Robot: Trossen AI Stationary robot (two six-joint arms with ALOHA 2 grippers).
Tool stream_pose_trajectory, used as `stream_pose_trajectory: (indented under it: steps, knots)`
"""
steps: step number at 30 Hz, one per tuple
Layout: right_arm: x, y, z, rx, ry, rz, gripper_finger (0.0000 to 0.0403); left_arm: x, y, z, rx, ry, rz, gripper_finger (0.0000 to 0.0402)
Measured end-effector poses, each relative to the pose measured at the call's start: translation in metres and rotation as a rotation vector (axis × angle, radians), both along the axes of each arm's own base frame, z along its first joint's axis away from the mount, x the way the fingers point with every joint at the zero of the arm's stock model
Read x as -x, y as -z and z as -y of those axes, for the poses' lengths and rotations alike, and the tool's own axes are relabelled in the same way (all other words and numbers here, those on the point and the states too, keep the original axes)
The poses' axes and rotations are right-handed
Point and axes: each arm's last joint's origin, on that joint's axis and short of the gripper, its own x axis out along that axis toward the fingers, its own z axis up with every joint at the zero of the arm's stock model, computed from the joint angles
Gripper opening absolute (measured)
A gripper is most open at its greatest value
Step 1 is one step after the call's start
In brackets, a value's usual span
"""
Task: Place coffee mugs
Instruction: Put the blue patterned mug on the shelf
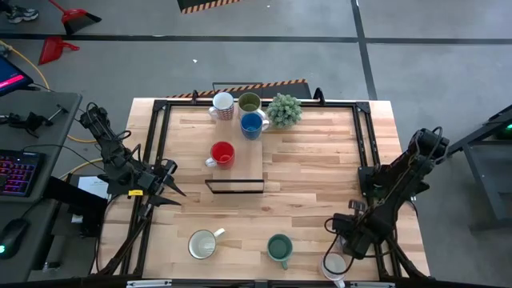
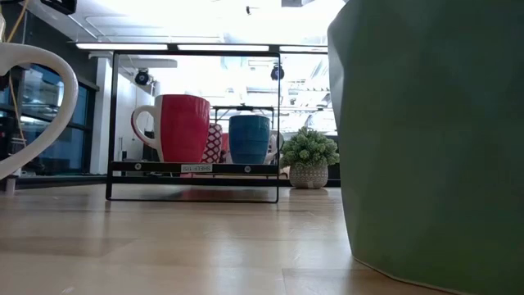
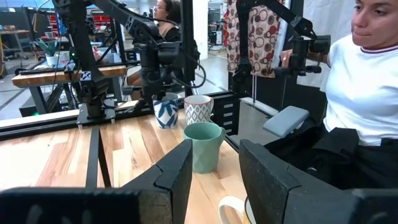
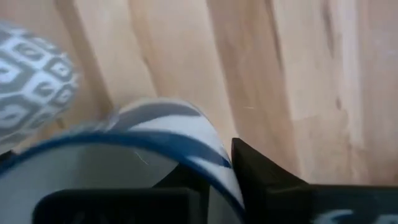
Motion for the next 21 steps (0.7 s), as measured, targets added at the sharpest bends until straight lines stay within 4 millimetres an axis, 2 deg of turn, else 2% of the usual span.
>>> stream_pose_trajectory:
  steps: [3,13,17,21]
  knots:
    - [-0.002,0.000,0.006,0.028,0.020,-0.015,0.0006,0.000,0.000,0.000,0.000,0.000,0.000,0.0119]
    - [-0.022,-0.002,0.030,0.115,0.068,0.013,0.0003,0.000,0.000,0.000,0.000,0.000,0.000,0.0119]
    - [-0.031,-0.009,0.052,0.208,0.103,0.069,0.0001,0.000,0.000,0.000,0.000,0.000,0.000,0.0119]
    - [-0.041,-0.027,0.080,0.277,0.165,0.201,0.0001,0.000,0.000,0.000,-0.017,0.001,0.006,0.0119]
